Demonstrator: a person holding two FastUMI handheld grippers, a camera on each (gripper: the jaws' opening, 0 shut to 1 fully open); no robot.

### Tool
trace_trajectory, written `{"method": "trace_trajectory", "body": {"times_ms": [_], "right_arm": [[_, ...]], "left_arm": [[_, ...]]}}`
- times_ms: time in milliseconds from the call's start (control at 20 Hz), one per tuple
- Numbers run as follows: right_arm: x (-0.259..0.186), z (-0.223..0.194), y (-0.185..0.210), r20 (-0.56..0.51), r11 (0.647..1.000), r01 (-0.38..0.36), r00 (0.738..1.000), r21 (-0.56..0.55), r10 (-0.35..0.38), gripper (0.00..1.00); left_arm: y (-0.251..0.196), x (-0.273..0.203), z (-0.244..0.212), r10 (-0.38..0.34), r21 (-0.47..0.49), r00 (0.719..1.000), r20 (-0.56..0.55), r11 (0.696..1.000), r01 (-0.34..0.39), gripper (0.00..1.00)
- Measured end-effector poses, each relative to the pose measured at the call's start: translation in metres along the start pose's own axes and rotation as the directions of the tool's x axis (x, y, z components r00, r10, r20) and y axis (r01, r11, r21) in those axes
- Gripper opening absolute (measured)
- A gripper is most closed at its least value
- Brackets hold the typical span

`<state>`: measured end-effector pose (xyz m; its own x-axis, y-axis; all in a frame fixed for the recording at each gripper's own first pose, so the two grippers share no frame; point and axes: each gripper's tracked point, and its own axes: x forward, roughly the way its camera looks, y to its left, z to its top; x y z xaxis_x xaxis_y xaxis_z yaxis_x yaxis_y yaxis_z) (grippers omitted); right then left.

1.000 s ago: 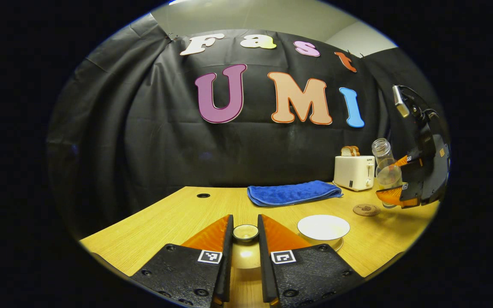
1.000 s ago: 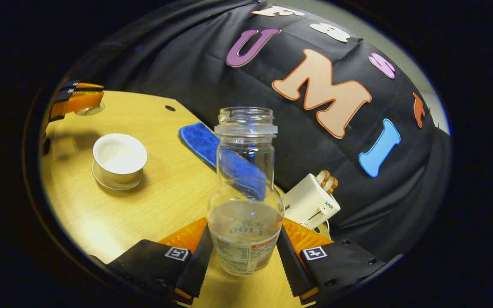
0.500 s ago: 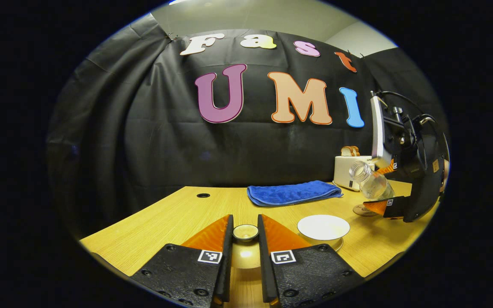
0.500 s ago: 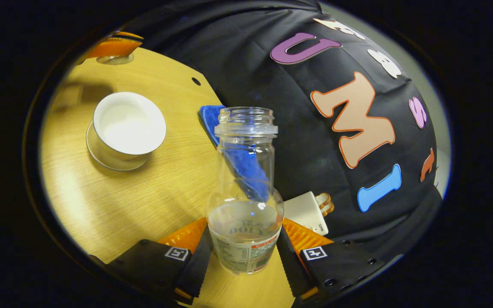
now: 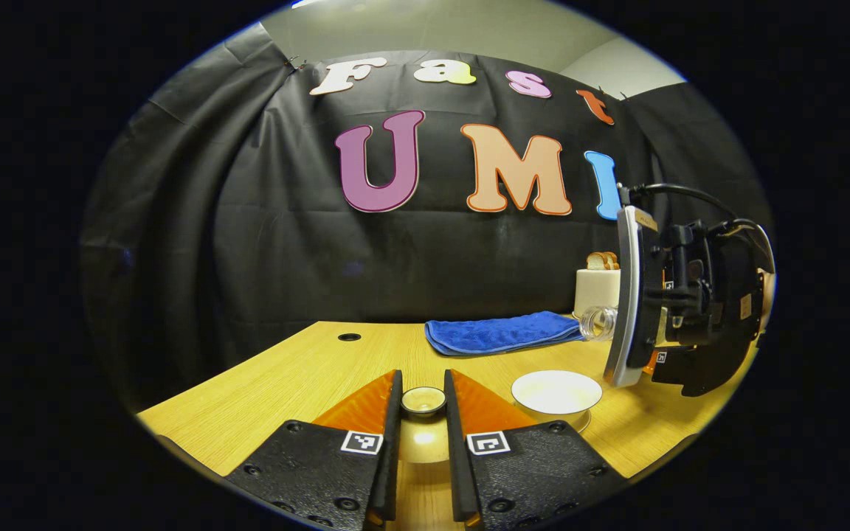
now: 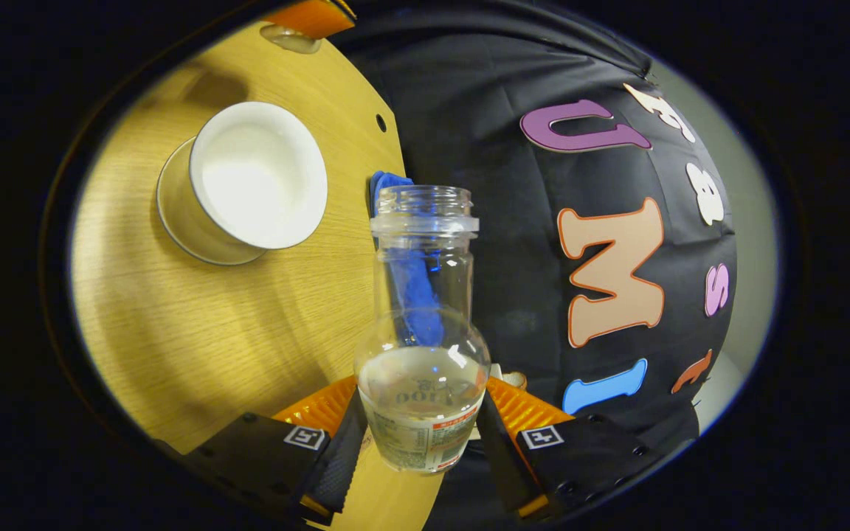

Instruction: Open the teacup lid with one hand, grasp the water bottle and pour water into the teacup with the other hand; after pouring, place the water bottle on the coaster and then close the teacup lid.

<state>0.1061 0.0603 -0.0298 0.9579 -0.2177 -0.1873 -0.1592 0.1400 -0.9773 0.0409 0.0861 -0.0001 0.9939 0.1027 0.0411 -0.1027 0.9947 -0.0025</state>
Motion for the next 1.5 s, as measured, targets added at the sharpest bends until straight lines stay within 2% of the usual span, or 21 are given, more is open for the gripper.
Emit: {"method": "trace_trajectory", "body": {"times_ms": [350,550,600,700,750,1050,1200,1500], "right_arm": [[0.003,-0.002,-0.016,0.020,0.989,0.065,0.998,-0.131,-0.063,0.79],[0.003,-0.002,-0.021,0.032,0.976,0.089,0.996,-0.198,-0.085,0.81],[0.003,0.000,-0.022,0.041,0.969,0.103,0.995,-0.223,-0.096,0.79],[0.000,0.007,-0.023,0.069,0.955,0.133,0.990,-0.266,-0.119,0.81],[-0.001,0.009,-0.022,0.076,0.950,0.139,0.990,-0.280,-0.122,0.79],[-0.002,0.019,-0.026,0.115,0.917,0.184,0.982,-0.355,-0.153,0.80],[-0.002,0.024,-0.035,0.145,0.883,0.237,0.970,-0.404,-0.194,0.80],[-0.001,0.026,-0.043,0.179,0.849,0.292,0.955,-0.440,-0.236,0.79]], "left_arm": [[0.001,0.000,0.001,0.000,0.000,1.000,0.000,1.000,0.000,0.27],[0.001,0.000,0.001,0.000,0.001,1.000,0.000,1.000,0.000,0.27],[0.000,-0.001,0.000,0.000,0.000,1.000,0.001,1.000,0.000,0.27],[0.001,0.000,0.001,0.001,0.000,1.000,0.000,1.000,-0.001,0.27],[0.001,0.001,0.002,0.001,0.000,1.000,0.000,1.000,-0.001,0.27],[0.001,0.000,0.002,0.000,0.000,1.000,-0.001,1.000,0.000,0.27],[0.001,0.000,0.001,0.000,0.000,1.000,-0.001,1.000,0.000,0.27],[0.002,0.000,0.002,0.000,0.000,1.000,-0.002,1.000,0.000,0.27]]}}
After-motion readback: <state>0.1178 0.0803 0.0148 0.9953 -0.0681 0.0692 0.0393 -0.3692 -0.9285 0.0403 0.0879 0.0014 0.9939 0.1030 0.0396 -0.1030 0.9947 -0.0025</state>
